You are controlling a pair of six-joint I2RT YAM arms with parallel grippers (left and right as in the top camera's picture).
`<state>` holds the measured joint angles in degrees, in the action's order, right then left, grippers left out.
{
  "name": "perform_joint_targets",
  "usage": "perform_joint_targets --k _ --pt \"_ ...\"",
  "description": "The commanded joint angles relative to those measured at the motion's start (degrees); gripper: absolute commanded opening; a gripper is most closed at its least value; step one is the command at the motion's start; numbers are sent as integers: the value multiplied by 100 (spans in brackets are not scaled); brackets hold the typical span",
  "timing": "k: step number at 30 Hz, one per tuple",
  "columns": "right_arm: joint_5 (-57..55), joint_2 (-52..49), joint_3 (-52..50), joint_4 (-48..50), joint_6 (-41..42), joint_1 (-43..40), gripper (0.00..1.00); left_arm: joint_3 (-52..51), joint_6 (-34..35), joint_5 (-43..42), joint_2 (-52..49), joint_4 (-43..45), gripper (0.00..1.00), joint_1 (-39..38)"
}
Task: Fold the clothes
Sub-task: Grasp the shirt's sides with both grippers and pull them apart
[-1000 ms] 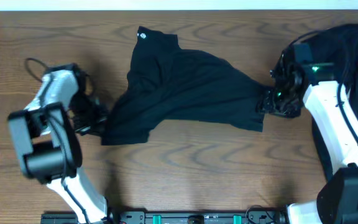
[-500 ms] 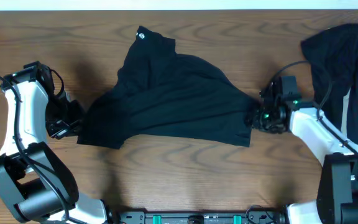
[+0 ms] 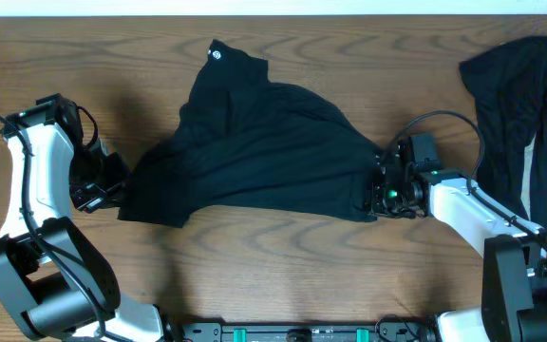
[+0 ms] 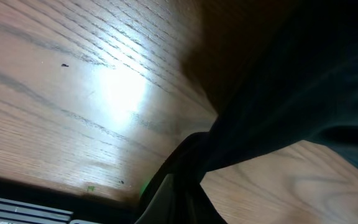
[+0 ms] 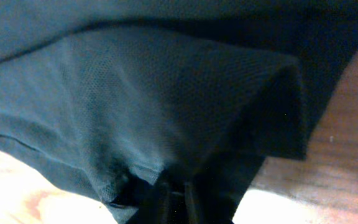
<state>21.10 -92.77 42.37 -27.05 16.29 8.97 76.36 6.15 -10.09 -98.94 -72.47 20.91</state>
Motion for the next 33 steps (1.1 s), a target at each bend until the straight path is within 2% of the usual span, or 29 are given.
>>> perform_joint_targets --k 1,10,16,23,33 --pt "83 79 85 -256 -7 -13 1 -11 28 116 57 -42 6 20" --pt "81 1375 839 -2105 -896 -142 1 4 26 116 306 -144 6 44" --pt "81 2188 852 -3289 -973 -111 1 4 28 116 896 -254 6 280" --pt "81 2236 839 -4369 -752 63 1 4 4 133 1447 -621 6 522" --pt "44 2236 820 -4896 -345 345 3 4 17 350 1513 -787 6 634"
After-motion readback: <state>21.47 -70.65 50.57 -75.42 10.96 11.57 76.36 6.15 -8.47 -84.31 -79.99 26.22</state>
